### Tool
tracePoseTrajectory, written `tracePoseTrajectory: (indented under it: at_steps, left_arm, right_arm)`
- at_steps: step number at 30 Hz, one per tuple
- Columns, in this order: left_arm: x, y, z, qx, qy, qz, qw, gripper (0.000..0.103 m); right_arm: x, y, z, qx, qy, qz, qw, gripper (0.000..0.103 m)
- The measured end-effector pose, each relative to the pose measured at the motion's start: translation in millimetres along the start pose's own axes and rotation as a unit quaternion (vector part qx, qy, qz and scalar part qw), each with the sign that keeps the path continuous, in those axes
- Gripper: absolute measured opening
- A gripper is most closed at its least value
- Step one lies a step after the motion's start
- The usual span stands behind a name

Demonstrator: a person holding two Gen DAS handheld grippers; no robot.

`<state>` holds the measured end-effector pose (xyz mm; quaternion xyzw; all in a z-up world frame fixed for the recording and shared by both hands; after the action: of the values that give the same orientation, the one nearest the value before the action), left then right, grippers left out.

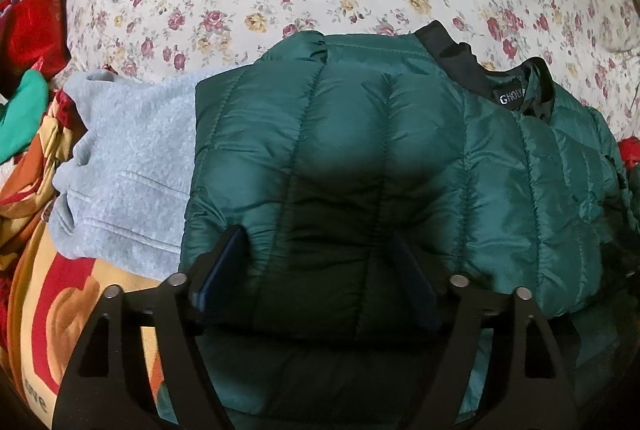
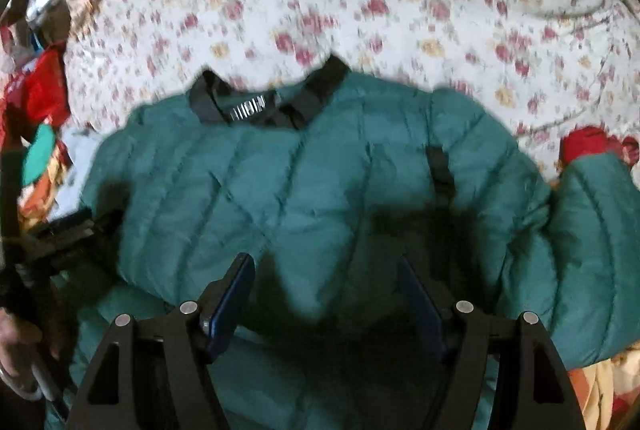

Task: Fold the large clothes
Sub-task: 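Move the right gripper across the jacket to the sleeve with the red cuff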

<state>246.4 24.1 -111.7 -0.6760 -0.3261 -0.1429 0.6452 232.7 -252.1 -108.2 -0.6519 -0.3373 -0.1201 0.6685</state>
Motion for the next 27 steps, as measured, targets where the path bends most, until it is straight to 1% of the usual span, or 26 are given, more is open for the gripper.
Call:
tracePoseTrajectory:
  at_steps: [2, 5, 8, 11, 12, 14, 15, 23, 27]
  left_arm:
    - [0.0, 0.1, -0.3, -0.001, 0.001, 0.0, 1.0, 0.08]
    - [-0.2, 0.6, -1.0, -0.001, 0.002, 0.0, 1.0, 0.081]
    - [-0.6, -2.2, -0.8, 0.004, 0.003, -0.002, 1.0, 0.081]
    - [-3.0, -11.4, -0.6, 0.005, -0.002, 0.0, 1.0, 0.081]
    - [-4.3, -15.1, -1.3, 0.001, -0.004, 0.002, 1.0, 0.081]
    - [-6.5, -22.6, -3.5, -0.007, -0.008, 0.004, 0.9999, 0.081]
    - [-7.6, -26.9, -5.4, -0.011, -0.009, 0.004, 0.9999, 0.081]
    - [-15.0, -67.9, -22.6, -0.047, 0.0, -0.009, 0.9989, 0.081]
    - [-17.2, -84.0, -34.8, -0.066, 0.002, -0.012, 0.9978, 0.081]
  right_arm:
    - [-7.1, 13.7, -0.5, 0.007, 0.008, 0.011, 1.0, 0.071]
    - [-10.6, 18.6, 1.5, -0.001, 0.002, 0.014, 1.0, 0.072]
    - [-10.2, 14.4, 3.0, -0.01, -0.003, 0.014, 1.0, 0.072]
    - [-5.9, -0.1, 4.5, -0.022, 0.005, 0.006, 1.0, 0.073]
    - [-4.2, -3.9, 4.9, -0.025, 0.005, 0.002, 1.0, 0.075]
    - [-0.3, -16.7, 7.6, -0.032, 0.004, -0.013, 0.999, 0.082]
    - [1.0, -23.1, 9.4, -0.037, 0.002, -0.019, 0.999, 0.083]
    - [3.2, -54.4, 6.3, -0.069, -0.001, -0.03, 0.997, 0.084]
    - [-4.7, -69.5, -2.6, -0.081, 0.002, -0.035, 0.996, 0.084]
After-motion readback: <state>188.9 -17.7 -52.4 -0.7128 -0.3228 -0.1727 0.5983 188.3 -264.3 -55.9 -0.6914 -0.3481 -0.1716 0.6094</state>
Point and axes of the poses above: each gripper's, at about its wrist camera, not at the fingertips, and y roughly the way its jaws point, z to its left, x to its top, the point moved 8 cm from there along y, roughly the way its jaws point, and after that the axes turned 11 degrees about -y, right-handed, at the moved point
